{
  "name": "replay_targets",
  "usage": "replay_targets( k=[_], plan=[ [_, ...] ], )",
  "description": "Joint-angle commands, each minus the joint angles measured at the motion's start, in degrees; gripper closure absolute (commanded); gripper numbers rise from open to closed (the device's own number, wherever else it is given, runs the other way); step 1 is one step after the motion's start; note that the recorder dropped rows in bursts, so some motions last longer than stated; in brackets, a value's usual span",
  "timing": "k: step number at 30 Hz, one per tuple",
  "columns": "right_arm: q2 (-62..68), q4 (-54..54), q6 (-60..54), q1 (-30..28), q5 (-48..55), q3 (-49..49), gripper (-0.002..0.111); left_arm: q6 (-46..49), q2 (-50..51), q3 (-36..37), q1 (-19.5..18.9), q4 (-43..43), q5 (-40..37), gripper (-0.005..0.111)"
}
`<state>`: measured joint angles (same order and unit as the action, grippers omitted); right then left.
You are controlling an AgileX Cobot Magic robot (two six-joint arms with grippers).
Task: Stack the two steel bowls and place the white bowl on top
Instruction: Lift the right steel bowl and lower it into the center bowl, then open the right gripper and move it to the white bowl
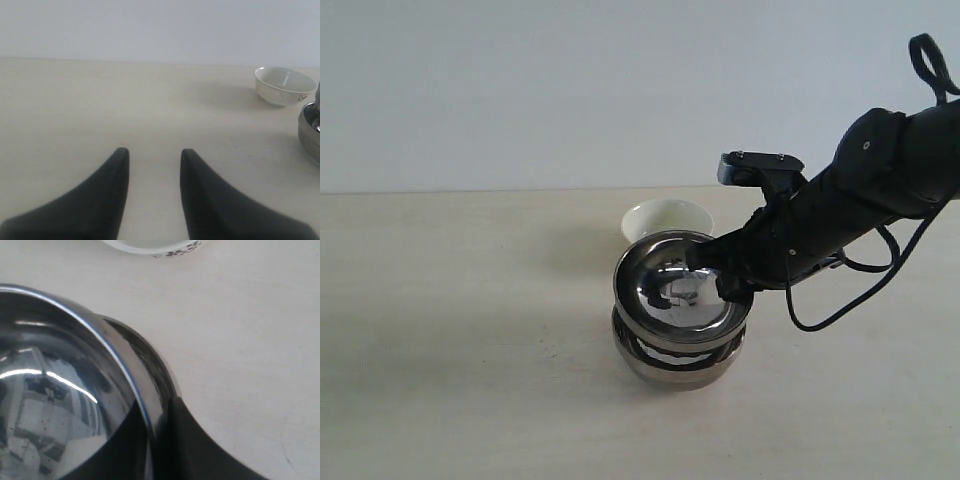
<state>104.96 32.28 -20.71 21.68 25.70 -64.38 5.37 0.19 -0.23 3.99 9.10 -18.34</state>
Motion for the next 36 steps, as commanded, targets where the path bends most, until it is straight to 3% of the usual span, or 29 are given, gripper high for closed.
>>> replay_targets(
  k=[1,16,18,23,36],
  plan=[
    [-0.3,-0.1,-0.2,0.1,-0.6,-0.3,0.108,0.2,-0.2,0.2,-0.2,0.1,0.3,0.074],
    [-0.3,-0.1,-0.4,0.1,-0.9,-0.3,0.108,0.2,-0.2,0.2,-0.2,0.1,0.3,0.074],
    [-0.3,-0.1,-0.4,0.1,-0.9,-0.3,0.104,0.2,-0.2,0.2,-0.2,0.1,0.3,0.074],
    [-0.3,-0.1,0.7,0.1,-0.8,-0.3,0.073,0.2,-0.2,0.2,-0.2,0.1,0.3,0.074],
    [-0.5,-0.1,0.2,0.1,5.0,-5.2,0.072,0.2,-0.2,0.2,-0.2,0.1,0.3,0.074]
  ],
)
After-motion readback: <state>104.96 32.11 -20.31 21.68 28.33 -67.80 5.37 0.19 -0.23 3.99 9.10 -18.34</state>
